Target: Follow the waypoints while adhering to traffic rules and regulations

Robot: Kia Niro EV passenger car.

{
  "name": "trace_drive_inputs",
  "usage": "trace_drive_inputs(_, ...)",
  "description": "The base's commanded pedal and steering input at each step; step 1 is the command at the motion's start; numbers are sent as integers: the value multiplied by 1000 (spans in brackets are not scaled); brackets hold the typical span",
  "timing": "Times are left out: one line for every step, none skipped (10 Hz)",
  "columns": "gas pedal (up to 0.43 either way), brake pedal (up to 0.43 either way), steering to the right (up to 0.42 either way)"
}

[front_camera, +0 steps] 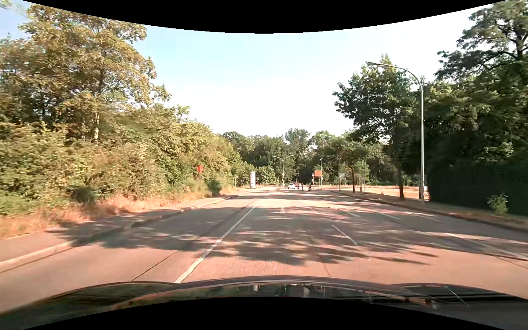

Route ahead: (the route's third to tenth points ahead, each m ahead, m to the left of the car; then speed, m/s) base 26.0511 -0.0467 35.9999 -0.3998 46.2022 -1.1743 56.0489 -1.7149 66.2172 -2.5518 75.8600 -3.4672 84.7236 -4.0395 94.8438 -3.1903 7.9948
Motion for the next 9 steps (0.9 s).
trace_drive_inputs(67, 0, 3)
trace_drive_inputs(67, 0, 3)
trace_drive_inputs(67, 0, 4)
trace_drive_inputs(67, 0, 4)
trace_drive_inputs(67, 0, 6)
trace_drive_inputs(67, 0, 6)
trace_drive_inputs(67, 0, 6)
trace_drive_inputs(67, 0, 7)
trace_drive_inputs(67, 0, 6)
